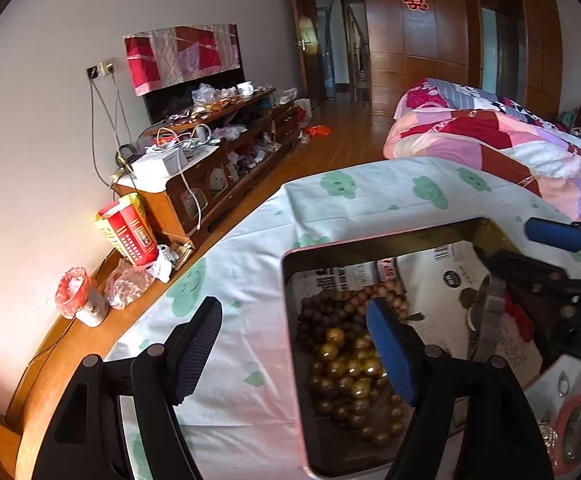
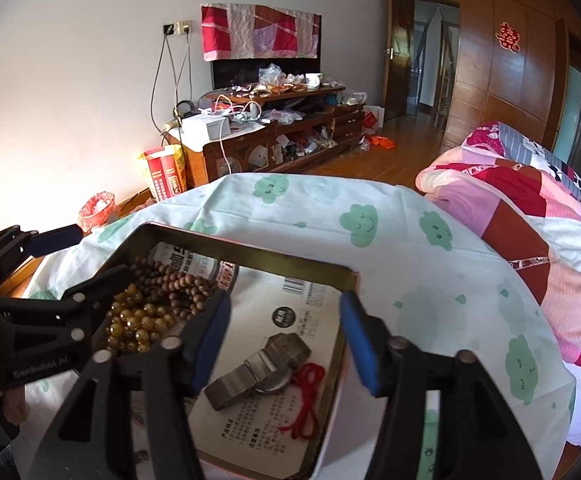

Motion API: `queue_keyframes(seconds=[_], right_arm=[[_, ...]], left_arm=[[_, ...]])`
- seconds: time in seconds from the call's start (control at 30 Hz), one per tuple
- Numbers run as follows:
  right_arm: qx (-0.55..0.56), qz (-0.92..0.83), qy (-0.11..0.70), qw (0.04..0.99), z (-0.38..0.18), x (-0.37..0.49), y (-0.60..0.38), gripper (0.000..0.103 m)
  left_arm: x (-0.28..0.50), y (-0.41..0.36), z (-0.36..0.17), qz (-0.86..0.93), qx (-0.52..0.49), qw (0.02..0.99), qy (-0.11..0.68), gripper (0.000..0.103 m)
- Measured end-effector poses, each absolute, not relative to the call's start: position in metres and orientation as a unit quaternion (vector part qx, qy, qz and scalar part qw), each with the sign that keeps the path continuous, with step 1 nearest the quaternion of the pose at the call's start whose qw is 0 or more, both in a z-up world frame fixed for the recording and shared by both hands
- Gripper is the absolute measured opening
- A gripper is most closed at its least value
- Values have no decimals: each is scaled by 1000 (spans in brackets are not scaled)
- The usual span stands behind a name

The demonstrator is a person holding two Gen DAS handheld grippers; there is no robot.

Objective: Organize jewelry
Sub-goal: 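Open the left gripper over the tin while the right gripper releases the silver watch, then grasp the silver bangle with the left gripper while the right gripper grasps the green jade bangle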

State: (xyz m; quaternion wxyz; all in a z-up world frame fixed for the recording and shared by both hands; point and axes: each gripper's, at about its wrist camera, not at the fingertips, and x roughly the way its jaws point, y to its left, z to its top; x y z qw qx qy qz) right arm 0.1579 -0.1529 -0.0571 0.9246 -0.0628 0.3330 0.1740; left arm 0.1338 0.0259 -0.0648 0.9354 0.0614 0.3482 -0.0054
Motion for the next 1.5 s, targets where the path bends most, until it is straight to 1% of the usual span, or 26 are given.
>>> queue_keyframes(seconds=[0.33, 0.43, 0.53, 0.73, 0.8, 0.97, 1.17, 1.23, 1.3, 1.37, 1.4, 1.43, 1.47, 1.5], right_arm=[[-63, 168, 347, 921, -55, 144, -162, 62], [-71, 165, 345, 921, -54, 124, -171, 62], [-68, 154, 347, 923, -57, 101, -186, 67], [-43, 125, 366, 921, -74, 57, -221, 67], [-30, 117, 375, 919, -83, 40, -232, 67], [-15, 109, 386, 916, -94, 17, -241, 67], [-16, 127, 381, 916, -93, 12, -233, 67], [-19, 134, 377, 916, -95, 10, -229, 67], [-25, 136, 376, 916, -98, 11, -225, 67], [-24, 132, 383, 914, -102, 14, -226, 67], [-18, 135, 382, 914, -101, 14, -228, 66], [-12, 137, 379, 915, -101, 14, -230, 61], [-11, 136, 381, 915, -101, 14, -231, 57], [-11, 135, 385, 913, -103, 15, -231, 45]], left_arm=[[106, 27, -60, 13, 67, 937, 342, 75], [86, 26, -56, 18, 70, 939, 338, 75], [62, 24, -56, 9, 65, 939, 337, 75], [21, 0, -70, -34, 71, 931, 356, 75], [15, -7, -72, -56, 60, 929, 362, 75], [12, -26, -75, -76, 70, 926, 363, 75], [16, -46, -84, -107, 69, 918, 376, 74], [16, -52, -88, -117, 74, 915, 379, 66], [20, -57, -95, -125, 80, 907, 395, 43], [23, -58, -97, -133, 77, 903, 402, 33], [23, -58, -98, -136, 76, 901, 404, 29], [23, -59, -98, -141, 76, 901, 404, 25], [23, -60, -98, -148, 76, 899, 405, 11], [22, -61, -99, -156, 75, 897, 407, 3]])
